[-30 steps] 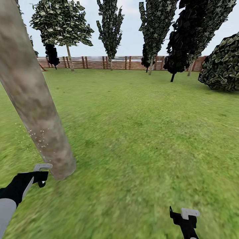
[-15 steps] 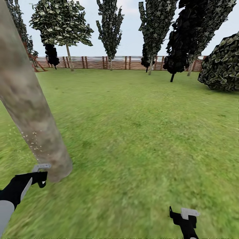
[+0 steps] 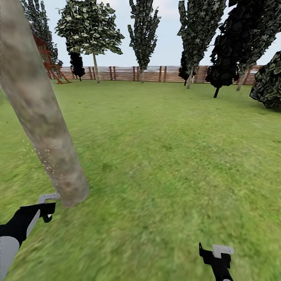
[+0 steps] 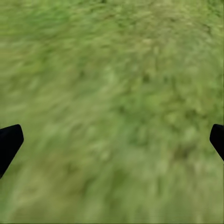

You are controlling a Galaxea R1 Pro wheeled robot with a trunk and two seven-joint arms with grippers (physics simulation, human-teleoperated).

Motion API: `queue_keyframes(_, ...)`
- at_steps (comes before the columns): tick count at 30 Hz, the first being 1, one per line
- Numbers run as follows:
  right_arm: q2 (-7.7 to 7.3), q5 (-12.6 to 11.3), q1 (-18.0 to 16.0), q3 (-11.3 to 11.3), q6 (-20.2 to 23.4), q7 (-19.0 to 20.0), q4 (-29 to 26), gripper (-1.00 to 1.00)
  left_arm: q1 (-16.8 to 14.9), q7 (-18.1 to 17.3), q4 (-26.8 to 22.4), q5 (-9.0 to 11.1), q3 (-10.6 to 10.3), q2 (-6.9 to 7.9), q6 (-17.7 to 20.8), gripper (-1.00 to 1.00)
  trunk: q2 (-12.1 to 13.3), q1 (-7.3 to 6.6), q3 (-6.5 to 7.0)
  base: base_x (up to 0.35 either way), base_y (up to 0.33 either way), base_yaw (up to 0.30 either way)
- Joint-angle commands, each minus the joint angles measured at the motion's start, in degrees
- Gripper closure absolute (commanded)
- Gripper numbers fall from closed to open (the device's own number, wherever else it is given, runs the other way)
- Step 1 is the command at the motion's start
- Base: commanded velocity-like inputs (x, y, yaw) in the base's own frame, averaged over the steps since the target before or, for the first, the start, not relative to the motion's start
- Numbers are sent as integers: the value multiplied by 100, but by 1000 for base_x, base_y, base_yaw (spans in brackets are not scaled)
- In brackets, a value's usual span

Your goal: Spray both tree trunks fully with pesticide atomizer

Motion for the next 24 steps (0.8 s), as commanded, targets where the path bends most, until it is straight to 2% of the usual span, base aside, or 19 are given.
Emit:
queue_keyframes(1,0,0,0,0,0,0,0,-100,0,2,0,-6,0,-34,-3,100,0,0,0,252,-175,94)
queue_keyframes(4,0,0,0,0,0,0,0,-100,0,2,0,-22,8,-114,-5,100,0,0,0,256,-173,23)
queue_keyframes(12,0,0,0,0,0,0,0,-100,0,1,-9,-24,49,-121,-5,100,0,0,0,247,-178,17)
queue_keyframes(19,0,0,0,0,0,0,0,-100,0,2,-4,-38,233,-91,-13,100,0,0,0,157,-235,245)
queue_keyframes(24,0,0,0,0,0,0,0,-100,0,6,-1,-48,272,-85,-14,100,0,0,0,134,-248,276)
